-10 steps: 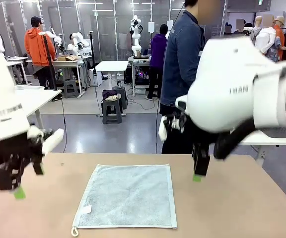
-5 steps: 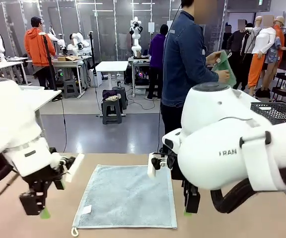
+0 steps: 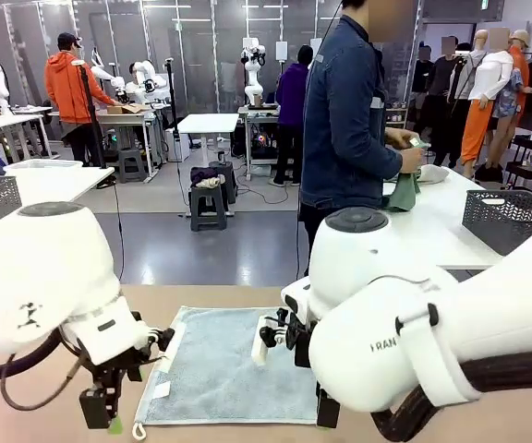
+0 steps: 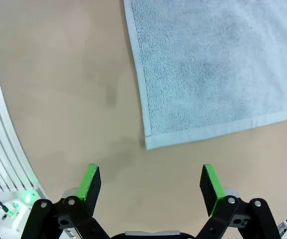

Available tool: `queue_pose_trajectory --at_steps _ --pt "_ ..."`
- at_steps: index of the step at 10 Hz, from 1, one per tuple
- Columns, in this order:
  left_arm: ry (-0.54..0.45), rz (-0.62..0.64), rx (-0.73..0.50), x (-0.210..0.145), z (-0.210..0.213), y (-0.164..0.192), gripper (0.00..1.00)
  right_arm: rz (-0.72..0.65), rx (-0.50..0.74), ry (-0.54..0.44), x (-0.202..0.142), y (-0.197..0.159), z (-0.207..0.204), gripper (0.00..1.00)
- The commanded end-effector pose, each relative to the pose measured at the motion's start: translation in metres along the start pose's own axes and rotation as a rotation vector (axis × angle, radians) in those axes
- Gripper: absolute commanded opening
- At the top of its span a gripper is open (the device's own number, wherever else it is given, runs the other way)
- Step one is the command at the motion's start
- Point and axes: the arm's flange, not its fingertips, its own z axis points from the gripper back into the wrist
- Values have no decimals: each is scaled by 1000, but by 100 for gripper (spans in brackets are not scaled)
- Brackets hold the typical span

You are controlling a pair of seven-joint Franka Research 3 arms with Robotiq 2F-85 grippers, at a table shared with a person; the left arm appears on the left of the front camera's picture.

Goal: Fold the towels and place them in the basket.
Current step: When a person lays out a Towel with hook on the table, fold it in half twice.

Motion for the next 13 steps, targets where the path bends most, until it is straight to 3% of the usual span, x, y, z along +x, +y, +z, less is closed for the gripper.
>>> queue_pose_trajectory --at_steps 1,2,3,8,10,13 --pt "9 34 59 -30 -33 -63 100 -5 -10 21 4 4 -13 100" --pt "-4 33 55 -33 -33 -62 100 15 5 2 4 3 -15 100" --pt "5 11 6 3 -7 1 100 12 17 -11 2 -2 -14 100" --pt "2 18 11 3 -10 3 100 8 18 16 2 2 -14 100" --pt "-30 68 60 2 -16 0 100 47 28 24 -2 2 -24 100" --pt "-23 84 35 -1 -25 2 100 103 34 11 -9 -4 -33 100"
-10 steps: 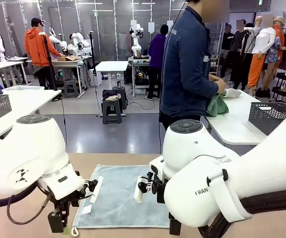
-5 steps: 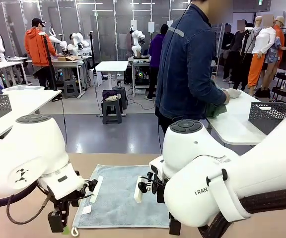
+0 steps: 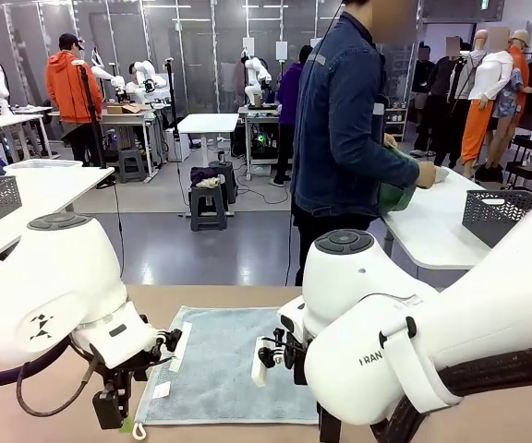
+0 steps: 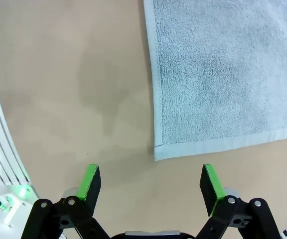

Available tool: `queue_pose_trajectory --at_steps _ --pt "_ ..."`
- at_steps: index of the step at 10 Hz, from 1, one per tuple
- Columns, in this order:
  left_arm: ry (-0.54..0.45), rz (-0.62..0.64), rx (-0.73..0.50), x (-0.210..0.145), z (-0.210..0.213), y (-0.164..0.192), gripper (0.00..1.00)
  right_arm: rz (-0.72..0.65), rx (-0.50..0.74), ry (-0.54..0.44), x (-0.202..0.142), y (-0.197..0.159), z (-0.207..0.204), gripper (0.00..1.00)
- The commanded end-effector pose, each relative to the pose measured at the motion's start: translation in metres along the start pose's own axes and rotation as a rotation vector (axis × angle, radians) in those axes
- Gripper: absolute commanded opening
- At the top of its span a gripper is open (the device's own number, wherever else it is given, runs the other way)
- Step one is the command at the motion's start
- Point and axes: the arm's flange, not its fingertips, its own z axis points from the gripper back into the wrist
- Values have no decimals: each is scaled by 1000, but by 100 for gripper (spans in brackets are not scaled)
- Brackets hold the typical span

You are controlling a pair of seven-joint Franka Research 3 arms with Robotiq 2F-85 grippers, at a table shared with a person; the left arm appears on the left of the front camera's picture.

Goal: Fold the towels and place them in the basket.
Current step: When a person lays out a Towel with hook on the table, fold it in half twice.

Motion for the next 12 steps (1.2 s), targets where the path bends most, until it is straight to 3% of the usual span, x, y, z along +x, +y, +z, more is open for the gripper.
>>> queue_pose_trajectory --at_steps 1,11,12 --pt "-1 26 -3 -2 -17 -6 100 43 -1 -21 -9 -5 -8 100" --pt "-30 -11 -68 -6 -49 1 100 59 40 -31 -9 -11 -26 100" --pt "-15 -24 -60 -6 -51 3 80 62 43 -35 -10 -12 -27 80"
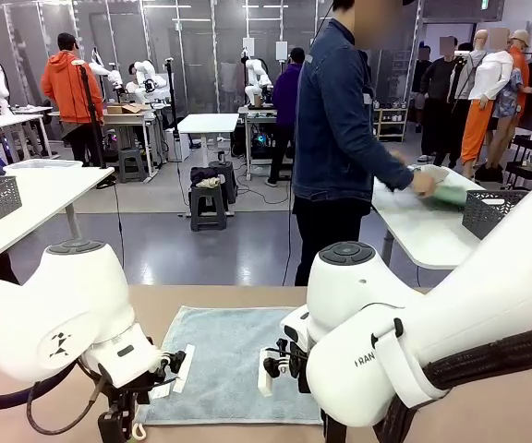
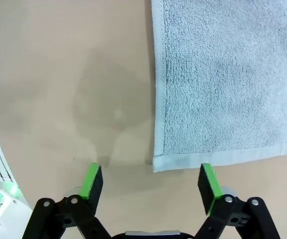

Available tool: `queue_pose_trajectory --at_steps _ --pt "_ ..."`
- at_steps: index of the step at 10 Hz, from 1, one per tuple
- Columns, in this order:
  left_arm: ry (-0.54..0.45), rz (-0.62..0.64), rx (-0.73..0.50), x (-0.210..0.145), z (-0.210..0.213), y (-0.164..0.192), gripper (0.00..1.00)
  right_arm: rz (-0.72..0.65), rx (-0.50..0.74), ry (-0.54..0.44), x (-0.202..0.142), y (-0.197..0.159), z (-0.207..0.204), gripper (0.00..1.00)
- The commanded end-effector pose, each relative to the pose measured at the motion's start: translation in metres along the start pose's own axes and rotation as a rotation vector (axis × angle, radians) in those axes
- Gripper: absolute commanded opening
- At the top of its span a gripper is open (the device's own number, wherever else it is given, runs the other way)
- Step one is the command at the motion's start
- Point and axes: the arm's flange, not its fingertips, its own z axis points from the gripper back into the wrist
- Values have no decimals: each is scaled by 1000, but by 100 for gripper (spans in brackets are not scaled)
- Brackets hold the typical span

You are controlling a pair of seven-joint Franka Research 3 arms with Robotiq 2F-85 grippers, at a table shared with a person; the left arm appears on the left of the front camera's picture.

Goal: Fold the towels and place them in the basket.
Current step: When a person lays out a Towel with hook on the table, fold it in half twice.

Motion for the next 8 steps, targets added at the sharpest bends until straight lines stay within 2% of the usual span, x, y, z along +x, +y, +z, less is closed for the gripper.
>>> queue_pose_trajectory --at_steps 1,3,4,5,8 --pt "-19 -23 24 -4 -8 4 80 9 9 -35 -5 -5 -3 88" --pt "-20 -10 56 -5 -7 3 80 5 4 -37 -5 -5 -3 88" --pt "-18 -15 59 -6 -6 6 80 6 0 -38 -4 -6 -3 81" --pt "-13 -16 63 -6 -5 6 60 3 -5 -42 -4 -6 -3 68" --pt "-6 -15 57 -5 -4 8 61 -4 -10 -43 -4 -7 -3 68"
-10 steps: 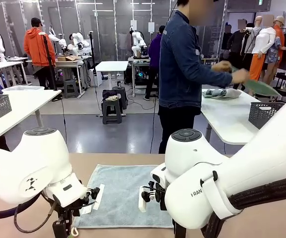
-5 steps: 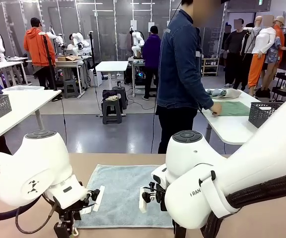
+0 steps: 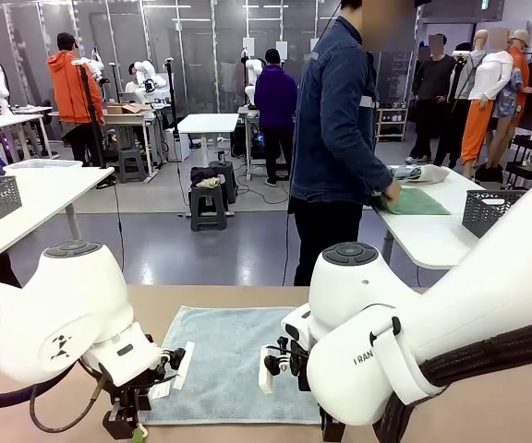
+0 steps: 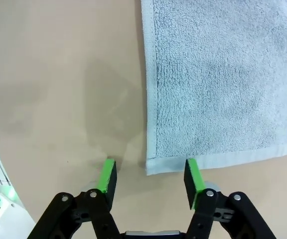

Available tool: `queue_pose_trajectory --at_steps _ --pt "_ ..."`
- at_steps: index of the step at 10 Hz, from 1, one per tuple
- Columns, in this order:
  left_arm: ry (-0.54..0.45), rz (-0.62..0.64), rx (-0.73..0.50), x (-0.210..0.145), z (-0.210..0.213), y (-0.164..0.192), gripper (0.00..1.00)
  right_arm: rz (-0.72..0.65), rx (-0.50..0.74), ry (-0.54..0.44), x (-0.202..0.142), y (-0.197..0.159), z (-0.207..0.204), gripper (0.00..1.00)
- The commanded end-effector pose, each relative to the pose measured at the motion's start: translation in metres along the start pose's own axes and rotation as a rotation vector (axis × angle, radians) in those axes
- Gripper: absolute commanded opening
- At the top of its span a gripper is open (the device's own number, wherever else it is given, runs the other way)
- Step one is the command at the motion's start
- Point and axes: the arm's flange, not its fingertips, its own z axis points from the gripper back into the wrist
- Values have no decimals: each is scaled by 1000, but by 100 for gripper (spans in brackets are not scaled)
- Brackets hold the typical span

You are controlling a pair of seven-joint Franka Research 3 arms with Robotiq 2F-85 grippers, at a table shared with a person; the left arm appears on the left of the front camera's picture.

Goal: Fold the towels and place them in the basket.
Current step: When a person lays out a Towel with hook on the table, fold it in half twice.

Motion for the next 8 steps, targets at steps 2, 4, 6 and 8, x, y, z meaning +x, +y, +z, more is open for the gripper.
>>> queue_pose_trajectory --at_steps 2,4,6,8 --pt "32 -25 42 0 -4 1 43 4 -1 -29 -3 -3 -2 52" --pt "28 -21 38 0 -5 2 46 0 -4 -27 -3 -4 -2 52" --pt "23 -22 42 1 -5 4 46 -3 -5 -29 -4 -6 -2 52" --pt "32 -28 50 1 -7 5 43 1 0 -31 -4 -6 -1 52"
